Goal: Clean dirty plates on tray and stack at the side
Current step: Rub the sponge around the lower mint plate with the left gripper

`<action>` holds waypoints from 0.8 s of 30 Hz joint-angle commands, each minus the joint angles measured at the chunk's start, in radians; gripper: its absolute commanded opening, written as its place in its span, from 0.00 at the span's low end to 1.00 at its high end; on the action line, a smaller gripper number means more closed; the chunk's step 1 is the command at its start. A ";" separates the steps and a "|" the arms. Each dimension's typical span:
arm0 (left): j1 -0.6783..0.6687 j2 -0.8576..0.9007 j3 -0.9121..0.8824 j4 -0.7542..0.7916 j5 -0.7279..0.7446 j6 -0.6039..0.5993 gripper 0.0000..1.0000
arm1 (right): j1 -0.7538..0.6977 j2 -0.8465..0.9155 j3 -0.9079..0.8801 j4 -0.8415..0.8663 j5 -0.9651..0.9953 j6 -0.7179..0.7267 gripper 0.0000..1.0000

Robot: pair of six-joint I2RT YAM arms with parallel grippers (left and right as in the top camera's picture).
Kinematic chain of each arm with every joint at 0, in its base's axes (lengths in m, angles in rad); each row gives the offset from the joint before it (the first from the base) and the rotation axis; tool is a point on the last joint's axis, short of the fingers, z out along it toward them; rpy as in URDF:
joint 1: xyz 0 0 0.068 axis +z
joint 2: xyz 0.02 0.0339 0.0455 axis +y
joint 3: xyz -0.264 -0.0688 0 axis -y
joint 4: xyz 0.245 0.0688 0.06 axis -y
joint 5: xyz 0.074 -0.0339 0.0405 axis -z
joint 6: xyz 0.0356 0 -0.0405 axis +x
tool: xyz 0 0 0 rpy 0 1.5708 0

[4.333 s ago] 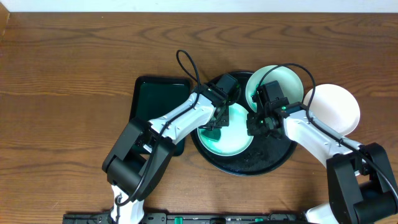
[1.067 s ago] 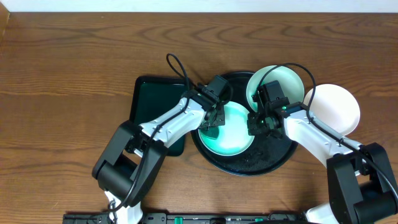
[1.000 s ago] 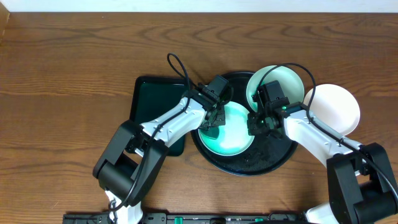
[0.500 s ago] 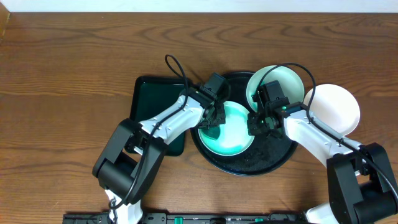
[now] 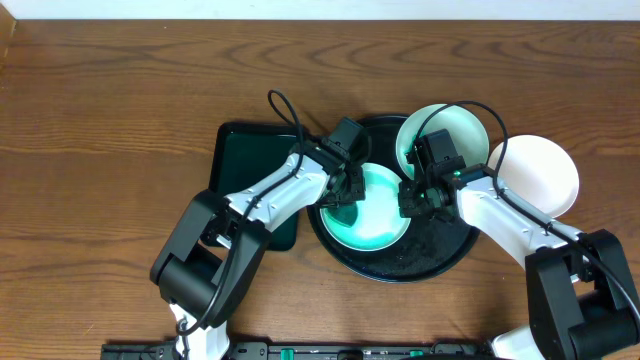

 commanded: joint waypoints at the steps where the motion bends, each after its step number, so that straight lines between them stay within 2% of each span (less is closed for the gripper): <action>1: -0.084 0.073 -0.034 -0.006 0.198 -0.014 0.08 | 0.013 -0.011 0.006 0.005 -0.037 -0.015 0.01; 5: -0.095 0.073 -0.034 -0.004 0.203 -0.070 0.08 | 0.013 -0.011 0.006 0.005 -0.037 -0.015 0.01; 13: -0.095 0.072 -0.028 0.114 0.438 -0.071 0.08 | 0.018 -0.011 0.006 0.006 -0.037 -0.015 0.01; 20: -0.089 -0.001 -0.011 0.114 0.423 -0.037 0.08 | 0.018 -0.011 0.006 0.006 -0.037 -0.015 0.01; 24: -0.087 -0.103 -0.011 0.094 0.275 -0.009 0.08 | 0.018 -0.011 0.006 0.006 -0.037 -0.015 0.01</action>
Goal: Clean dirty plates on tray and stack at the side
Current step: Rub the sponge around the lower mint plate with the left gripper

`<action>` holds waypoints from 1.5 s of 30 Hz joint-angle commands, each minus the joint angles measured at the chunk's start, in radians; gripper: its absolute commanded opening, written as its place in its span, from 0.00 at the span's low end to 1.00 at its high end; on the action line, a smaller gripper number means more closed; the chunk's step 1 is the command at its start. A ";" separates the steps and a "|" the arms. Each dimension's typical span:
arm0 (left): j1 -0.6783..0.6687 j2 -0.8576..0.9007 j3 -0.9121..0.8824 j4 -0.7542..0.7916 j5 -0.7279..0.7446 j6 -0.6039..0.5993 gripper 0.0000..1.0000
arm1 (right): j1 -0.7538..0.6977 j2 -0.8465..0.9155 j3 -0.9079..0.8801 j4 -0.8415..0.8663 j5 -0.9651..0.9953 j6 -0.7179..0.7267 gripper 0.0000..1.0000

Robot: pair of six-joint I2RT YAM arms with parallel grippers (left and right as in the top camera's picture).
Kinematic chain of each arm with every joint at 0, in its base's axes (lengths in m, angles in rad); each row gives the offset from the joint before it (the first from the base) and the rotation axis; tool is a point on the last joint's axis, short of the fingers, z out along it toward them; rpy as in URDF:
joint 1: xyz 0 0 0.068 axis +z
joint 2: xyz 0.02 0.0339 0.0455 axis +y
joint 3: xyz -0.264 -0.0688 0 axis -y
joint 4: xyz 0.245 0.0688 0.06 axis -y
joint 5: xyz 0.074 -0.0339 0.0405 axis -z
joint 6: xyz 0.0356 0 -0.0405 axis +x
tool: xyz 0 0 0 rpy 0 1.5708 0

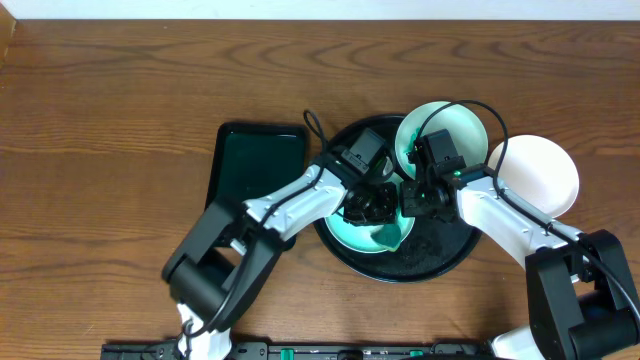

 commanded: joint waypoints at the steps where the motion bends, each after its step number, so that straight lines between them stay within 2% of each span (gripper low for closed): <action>1: -0.001 -0.131 -0.006 -0.024 -0.125 0.041 0.08 | 0.018 -0.011 0.006 0.006 -0.068 -0.012 0.01; 6: -0.001 -0.204 -0.006 -0.100 -0.380 0.041 0.08 | 0.018 -0.011 0.006 0.006 -0.068 -0.012 0.01; 10: -0.001 -0.190 -0.010 -0.146 -0.498 0.041 0.08 | 0.018 -0.011 0.006 0.006 -0.068 -0.012 0.01; 20: -0.001 -0.067 -0.020 -0.149 -0.563 0.037 0.08 | 0.018 -0.011 0.006 0.006 -0.068 -0.012 0.01; 24: -0.002 -0.014 -0.020 -0.153 -0.532 -0.002 0.08 | 0.018 -0.011 0.006 0.006 -0.068 -0.012 0.01; 36: -0.009 0.010 -0.020 -0.114 -0.200 -0.001 0.08 | 0.018 -0.011 0.006 0.006 -0.068 -0.012 0.01; 45: -0.008 -0.008 -0.019 -0.045 -0.084 -0.001 0.07 | 0.018 -0.011 0.006 0.006 -0.068 -0.012 0.01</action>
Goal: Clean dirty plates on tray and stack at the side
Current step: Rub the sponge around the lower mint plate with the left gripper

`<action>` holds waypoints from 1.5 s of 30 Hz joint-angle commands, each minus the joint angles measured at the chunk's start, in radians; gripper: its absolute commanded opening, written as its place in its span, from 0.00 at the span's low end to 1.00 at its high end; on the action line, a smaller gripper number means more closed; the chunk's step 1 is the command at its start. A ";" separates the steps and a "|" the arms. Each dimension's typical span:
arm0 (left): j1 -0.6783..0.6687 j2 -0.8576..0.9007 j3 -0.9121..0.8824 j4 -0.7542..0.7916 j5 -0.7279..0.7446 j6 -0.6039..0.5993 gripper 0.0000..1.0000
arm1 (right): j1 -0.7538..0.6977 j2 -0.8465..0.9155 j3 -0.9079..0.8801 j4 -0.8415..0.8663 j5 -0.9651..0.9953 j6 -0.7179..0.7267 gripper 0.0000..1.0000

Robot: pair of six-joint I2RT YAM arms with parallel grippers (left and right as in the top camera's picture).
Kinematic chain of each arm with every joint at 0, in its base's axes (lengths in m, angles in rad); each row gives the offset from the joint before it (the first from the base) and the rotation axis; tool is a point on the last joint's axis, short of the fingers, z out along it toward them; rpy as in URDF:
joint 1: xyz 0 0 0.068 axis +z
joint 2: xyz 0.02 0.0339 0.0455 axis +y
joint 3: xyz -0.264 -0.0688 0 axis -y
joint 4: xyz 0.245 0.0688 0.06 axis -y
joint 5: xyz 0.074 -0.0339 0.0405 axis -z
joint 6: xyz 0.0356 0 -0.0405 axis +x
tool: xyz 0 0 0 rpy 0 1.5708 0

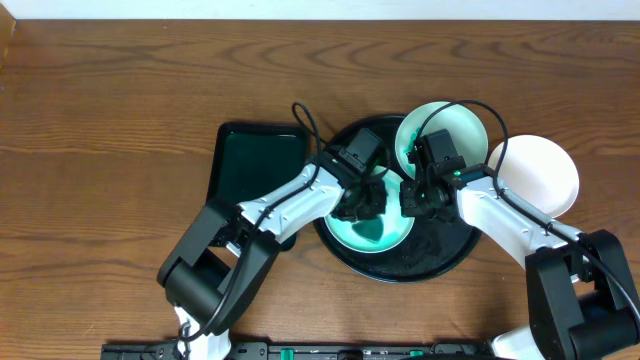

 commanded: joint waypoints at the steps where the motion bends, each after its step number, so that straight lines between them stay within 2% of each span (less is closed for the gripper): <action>1: -0.009 -0.007 -0.016 0.013 0.111 -0.012 0.08 | 0.018 -0.011 0.006 0.006 -0.066 -0.012 0.01; 6: 0.001 -0.096 -0.008 0.027 0.077 -0.005 0.07 | 0.018 -0.011 0.006 0.006 -0.066 -0.012 0.01; 11: 0.007 -0.166 -0.008 0.005 -0.103 -0.005 0.07 | 0.018 -0.011 0.006 0.006 -0.066 -0.012 0.01; 17: 0.007 -0.151 -0.009 -0.094 -0.341 -0.005 0.08 | 0.018 -0.011 0.006 0.006 -0.066 -0.012 0.01; 21: 0.007 -0.126 -0.022 -0.117 -0.410 -0.005 0.07 | 0.018 -0.011 0.006 0.006 -0.066 -0.012 0.01; 32: 0.002 -0.006 -0.022 -0.119 -0.375 -0.021 0.07 | 0.018 -0.011 0.006 0.006 -0.066 -0.012 0.01; 45: -0.001 0.026 -0.022 -0.006 0.016 -0.017 0.07 | 0.018 -0.011 0.006 0.006 -0.066 -0.012 0.01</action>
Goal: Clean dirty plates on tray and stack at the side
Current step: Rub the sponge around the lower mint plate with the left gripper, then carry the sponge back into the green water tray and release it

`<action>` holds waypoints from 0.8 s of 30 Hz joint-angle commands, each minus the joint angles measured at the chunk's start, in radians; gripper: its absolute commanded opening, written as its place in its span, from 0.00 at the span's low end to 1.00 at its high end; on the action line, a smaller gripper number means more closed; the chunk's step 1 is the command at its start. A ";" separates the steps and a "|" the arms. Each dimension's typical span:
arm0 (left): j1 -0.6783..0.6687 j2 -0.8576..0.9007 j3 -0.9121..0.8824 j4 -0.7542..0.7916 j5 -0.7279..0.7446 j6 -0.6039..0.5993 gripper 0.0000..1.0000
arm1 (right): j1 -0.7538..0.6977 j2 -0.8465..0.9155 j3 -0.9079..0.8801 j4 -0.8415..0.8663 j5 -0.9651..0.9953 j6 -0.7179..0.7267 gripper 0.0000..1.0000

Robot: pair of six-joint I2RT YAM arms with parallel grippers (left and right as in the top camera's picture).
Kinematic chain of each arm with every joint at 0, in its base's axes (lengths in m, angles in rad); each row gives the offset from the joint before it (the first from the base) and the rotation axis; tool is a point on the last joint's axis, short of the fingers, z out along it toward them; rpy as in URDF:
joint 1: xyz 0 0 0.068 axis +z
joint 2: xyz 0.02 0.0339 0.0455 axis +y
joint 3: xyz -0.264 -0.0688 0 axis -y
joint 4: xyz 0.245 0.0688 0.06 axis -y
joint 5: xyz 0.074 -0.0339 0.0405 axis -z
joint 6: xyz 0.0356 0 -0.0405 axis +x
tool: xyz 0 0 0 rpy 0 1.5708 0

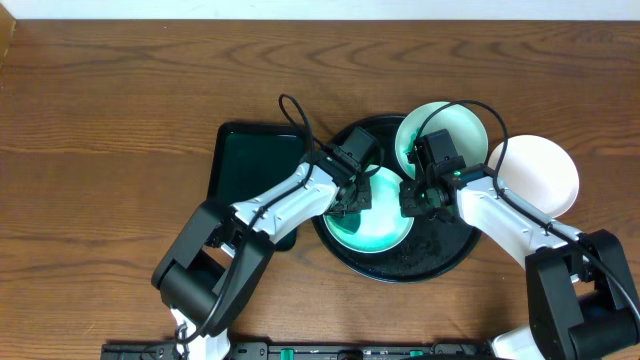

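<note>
A turquoise plate (385, 225) lies on the round black tray (440, 250) in the overhead view. My left gripper (350, 200) is down on the plate's left part, shut on a dark sponge that is mostly hidden under the fingers. My right gripper (410, 200) is at the plate's right rim and looks shut on it. A pale green plate (455, 130) leans on the tray's far right edge. A white plate (540, 175) rests on the table to the right of the tray.
A dark green rectangular tray (250, 165) lies on the table left of the round tray, partly under my left arm. Both arms cross over the round tray's middle. Wooden table surface extends to the far side and to the left.
My left gripper has moved from the middle of the turquoise plate to its left part. The right gripper and all three plates are where they were.
My left gripper was first on the left part of the turquoise plate, then near its middle and right side, then at its middle, and now it is back at the left. My right gripper stayed at the plate's right rim throughout.
</note>
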 commanded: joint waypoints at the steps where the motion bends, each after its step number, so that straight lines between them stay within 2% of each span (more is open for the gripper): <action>1: -0.025 0.035 -0.012 0.054 0.258 -0.013 0.07 | 0.018 -0.011 0.006 0.006 -0.062 -0.012 0.01; 7: -0.022 -0.056 -0.012 0.075 0.285 0.000 0.07 | 0.018 -0.011 0.006 0.006 -0.062 -0.012 0.01; 10: -0.008 -0.117 -0.012 0.057 0.241 0.019 0.07 | 0.018 -0.011 0.006 0.006 -0.062 -0.012 0.01; 16: 0.064 -0.217 -0.012 -0.072 0.081 0.076 0.08 | 0.018 -0.011 0.006 0.005 -0.062 -0.012 0.01; 24: 0.261 -0.251 -0.012 -0.263 0.003 0.211 0.07 | 0.018 -0.011 0.006 0.005 -0.062 -0.012 0.01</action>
